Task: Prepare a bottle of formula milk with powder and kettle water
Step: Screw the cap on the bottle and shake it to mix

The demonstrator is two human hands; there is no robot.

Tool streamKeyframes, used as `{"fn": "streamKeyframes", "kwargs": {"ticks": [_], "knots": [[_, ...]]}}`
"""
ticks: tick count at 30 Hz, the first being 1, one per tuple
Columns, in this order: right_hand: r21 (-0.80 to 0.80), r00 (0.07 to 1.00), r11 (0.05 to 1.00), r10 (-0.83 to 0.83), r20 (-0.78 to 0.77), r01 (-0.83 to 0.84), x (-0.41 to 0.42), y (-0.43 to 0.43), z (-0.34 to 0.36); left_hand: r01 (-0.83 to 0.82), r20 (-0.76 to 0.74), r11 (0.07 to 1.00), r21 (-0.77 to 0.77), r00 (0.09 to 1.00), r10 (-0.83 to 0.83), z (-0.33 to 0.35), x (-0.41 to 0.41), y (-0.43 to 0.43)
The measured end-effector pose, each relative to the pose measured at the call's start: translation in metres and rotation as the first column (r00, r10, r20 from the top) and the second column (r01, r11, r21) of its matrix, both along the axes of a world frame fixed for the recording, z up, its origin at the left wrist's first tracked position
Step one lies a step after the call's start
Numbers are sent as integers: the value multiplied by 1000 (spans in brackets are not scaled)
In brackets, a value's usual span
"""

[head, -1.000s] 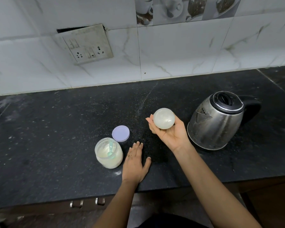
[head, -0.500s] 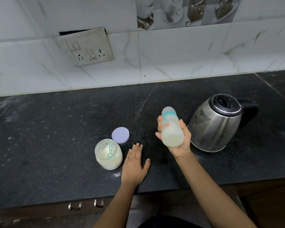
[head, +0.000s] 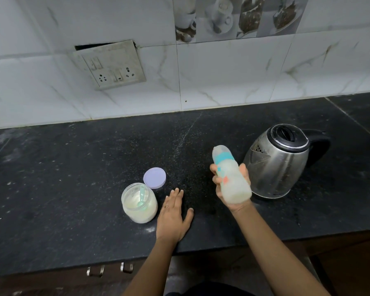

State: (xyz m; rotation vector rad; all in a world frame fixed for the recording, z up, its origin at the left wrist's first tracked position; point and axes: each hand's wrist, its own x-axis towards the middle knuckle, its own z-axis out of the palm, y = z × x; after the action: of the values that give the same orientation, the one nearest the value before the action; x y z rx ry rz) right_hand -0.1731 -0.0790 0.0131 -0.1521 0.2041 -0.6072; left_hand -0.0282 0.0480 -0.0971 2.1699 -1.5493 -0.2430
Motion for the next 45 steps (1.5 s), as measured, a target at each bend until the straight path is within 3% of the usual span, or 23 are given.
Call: {"fn": "streamKeyframes", "kwargs": {"ticks": [2, 4, 6, 8, 11, 12, 14, 16, 18, 20, 22, 24, 27, 28, 30, 32, 36, 39, 43, 45], "knots": [[-25, 991, 992, -126, -42, 125, 1, 0, -1, -2, -1, 1000, 2, 1000, 2, 0, 0, 0], [11, 976, 1000, 19, 215, -22, -1, -2, 5, 1, -1, 1000, 6, 1000, -1, 0, 0, -1], [-56, 988, 990, 136, 78, -132, -5, -5, 11, 2, -2, 1000, 2, 1000, -2, 1, 0, -1], [-200, 992, 976, 101, 75, -85, 0, 1, 32, 2, 0, 1000, -1, 1000, -2, 0, 0, -1], [-98, 988, 987, -116, 101, 126, 4, -1, 42, -2, 3, 1000, -5, 1000, 2, 1, -1, 0], [-82, 977, 992, -77, 197, 94, 6, -3, 40, 0, 0, 1000, -6, 1000, 0, 2, -1, 0], [-136, 989, 990, 38, 144, -18, 8, -4, 34, 2, -7, 1000, -9, 1000, -2, 2, -1, 0], [-168, 997, 986, 10, 77, 3, 14, 4, 43, 0, -10, 1000, -11, 1000, 0, 2, 0, 0], [-9, 987, 992, -123, 102, 124, 16, 2, 37, 0, -8, 1000, -6, 1000, 0, 1, 0, 0], [135, 957, 984, -146, 249, 115, 17, 1, 30, 4, -8, 1000, -3, 1000, -4, 0, 0, -1], [21, 986, 1000, -22, 165, 19, 16, 3, 26, 6, -14, 1000, -9, 1000, -6, 0, 1, -1], [-62, 997, 997, -39, 71, 43, 16, 9, 36, 10, -12, 1000, -7, 1000, -10, 0, 1, -2], [141, 968, 983, -143, 204, 116, 13, 7, 32, 1, -4, 1000, -8, 1000, -1, 0, 0, 0], [147, 964, 986, -111, 243, 77, 13, 5, 31, 0, -6, 1000, -8, 1000, 0, 0, 0, 0], [13, 989, 1000, 10, 146, -12, 10, 4, 27, 2, -7, 1000, -8, 1000, -2, 1, 0, 1], [-52, 998, 998, -29, 57, 32, 10, 6, 31, 7, -11, 1000, -6, 1000, -7, 0, 1, 0], [93, 974, 995, -45, 223, 25, 9, 5, 29, 11, -11, 1000, 0, 1000, -11, 1, 1, 0], [-62, 995, 997, 39, 88, -34, 8, 3, 28, 13, -5, 1000, -9, 1000, -13, 1, 1, 1], [115, 991, 990, -89, 105, 76, 12, 3, 33, 6, -3, 1000, -7, 1000, -6, 1, 1, 0], [70, 987, 997, -28, 157, 17, 13, -2, 22, 6, -8, 1000, -3, 1000, -6, 0, 1, 0]]}}
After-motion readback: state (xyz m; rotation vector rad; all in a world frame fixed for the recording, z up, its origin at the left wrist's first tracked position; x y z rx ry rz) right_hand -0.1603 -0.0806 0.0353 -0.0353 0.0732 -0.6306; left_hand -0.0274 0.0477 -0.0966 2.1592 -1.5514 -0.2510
